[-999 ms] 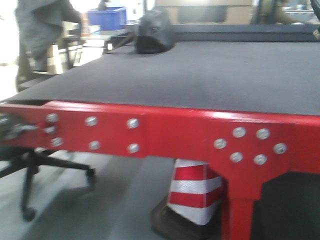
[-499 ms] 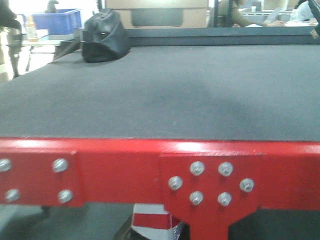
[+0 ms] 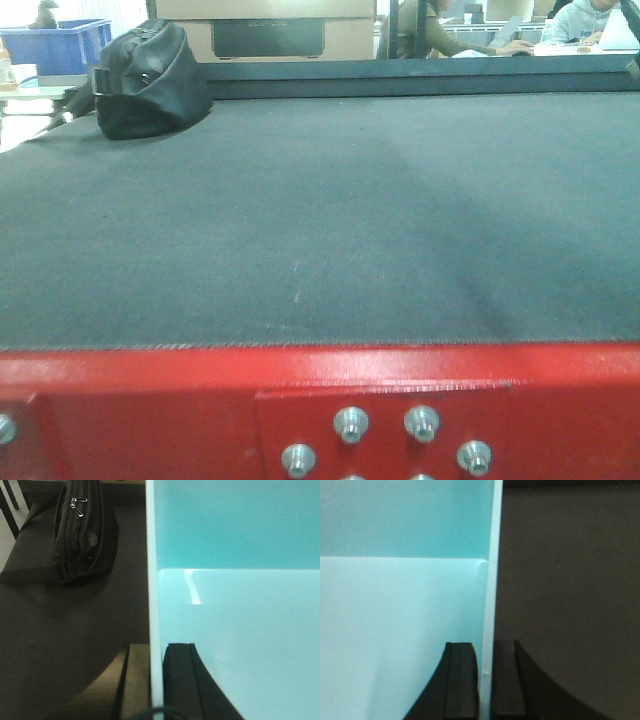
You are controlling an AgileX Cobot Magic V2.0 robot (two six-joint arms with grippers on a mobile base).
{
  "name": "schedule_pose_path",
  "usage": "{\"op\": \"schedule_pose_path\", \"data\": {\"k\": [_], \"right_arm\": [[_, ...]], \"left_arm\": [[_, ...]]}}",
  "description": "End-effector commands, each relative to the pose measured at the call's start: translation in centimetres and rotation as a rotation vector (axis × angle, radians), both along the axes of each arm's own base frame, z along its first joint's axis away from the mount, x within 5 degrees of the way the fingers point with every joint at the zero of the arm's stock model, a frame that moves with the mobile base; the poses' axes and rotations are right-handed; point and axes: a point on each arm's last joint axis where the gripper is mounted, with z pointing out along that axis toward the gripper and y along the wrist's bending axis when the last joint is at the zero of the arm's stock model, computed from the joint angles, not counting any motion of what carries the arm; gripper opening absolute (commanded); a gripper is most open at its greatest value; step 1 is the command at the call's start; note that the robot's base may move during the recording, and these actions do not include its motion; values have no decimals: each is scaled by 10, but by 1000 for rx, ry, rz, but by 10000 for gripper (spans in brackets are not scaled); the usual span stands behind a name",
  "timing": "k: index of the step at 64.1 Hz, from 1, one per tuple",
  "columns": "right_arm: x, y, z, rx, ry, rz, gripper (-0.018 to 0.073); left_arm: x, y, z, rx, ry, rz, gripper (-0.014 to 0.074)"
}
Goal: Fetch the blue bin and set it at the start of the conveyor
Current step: 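Position the base at the conveyor's near end, holding the bin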
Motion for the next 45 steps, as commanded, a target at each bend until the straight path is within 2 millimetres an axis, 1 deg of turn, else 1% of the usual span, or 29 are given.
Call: {"op": "schedule_pose_path", "data": {"k": [1, 45], "right_arm": [[-5, -4, 12, -7, -66, 1, -162], [-5, -4, 12, -7, -66, 1, -162]], "left_arm": [[-4, 2, 9, 20, -60, -3, -111], [-4, 3, 10, 29, -63, 2, -111]]}}
